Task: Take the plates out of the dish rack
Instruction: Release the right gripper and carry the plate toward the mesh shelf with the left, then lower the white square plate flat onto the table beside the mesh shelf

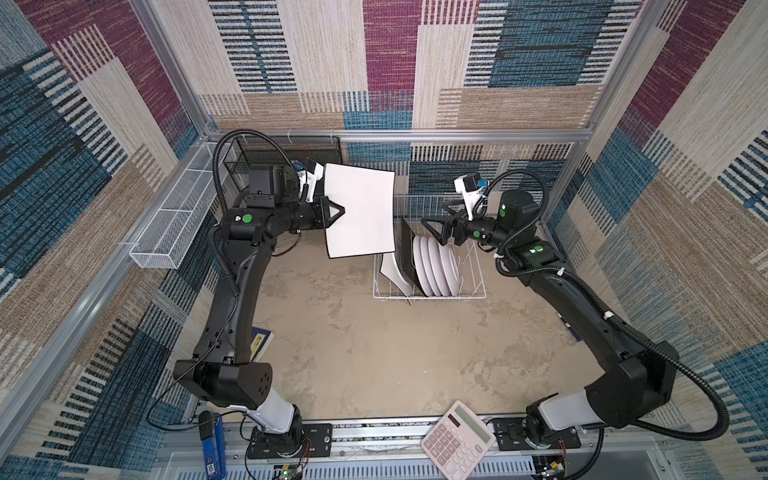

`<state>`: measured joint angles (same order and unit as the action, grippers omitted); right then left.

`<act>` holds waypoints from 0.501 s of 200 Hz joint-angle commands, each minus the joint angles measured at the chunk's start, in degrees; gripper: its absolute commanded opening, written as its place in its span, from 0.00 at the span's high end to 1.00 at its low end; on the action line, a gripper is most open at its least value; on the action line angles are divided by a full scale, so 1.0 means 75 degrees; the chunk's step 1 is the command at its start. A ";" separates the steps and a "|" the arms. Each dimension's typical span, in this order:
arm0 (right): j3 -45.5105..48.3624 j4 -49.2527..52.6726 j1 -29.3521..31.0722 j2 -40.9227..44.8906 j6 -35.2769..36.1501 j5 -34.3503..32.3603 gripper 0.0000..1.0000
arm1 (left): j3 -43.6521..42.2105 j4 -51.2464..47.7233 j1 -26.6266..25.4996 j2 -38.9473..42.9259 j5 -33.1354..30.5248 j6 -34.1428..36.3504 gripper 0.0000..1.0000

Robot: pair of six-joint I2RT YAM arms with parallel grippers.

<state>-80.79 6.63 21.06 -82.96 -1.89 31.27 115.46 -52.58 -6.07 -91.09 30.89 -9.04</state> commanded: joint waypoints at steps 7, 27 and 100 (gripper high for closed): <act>0.0257 0.0332 0.0276 0.0234 0.1580 -0.0794 0.01 | 0.0469 -0.0273 0.0041 0.0135 -0.1073 0.0934 1.00; 0.0530 0.0253 0.0509 0.0344 0.2043 -0.1105 0.01 | 0.0748 -0.0748 0.0087 0.0032 -0.1478 0.1194 1.00; 0.0852 0.0409 0.1053 0.0350 0.2154 -0.1268 0.01 | 0.1158 -0.2107 0.0453 -0.0791 -0.2525 0.2049 1.00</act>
<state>-75.20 9.78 28.27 -80.82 14.15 22.55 124.88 -69.32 -3.38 -96.23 13.74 3.27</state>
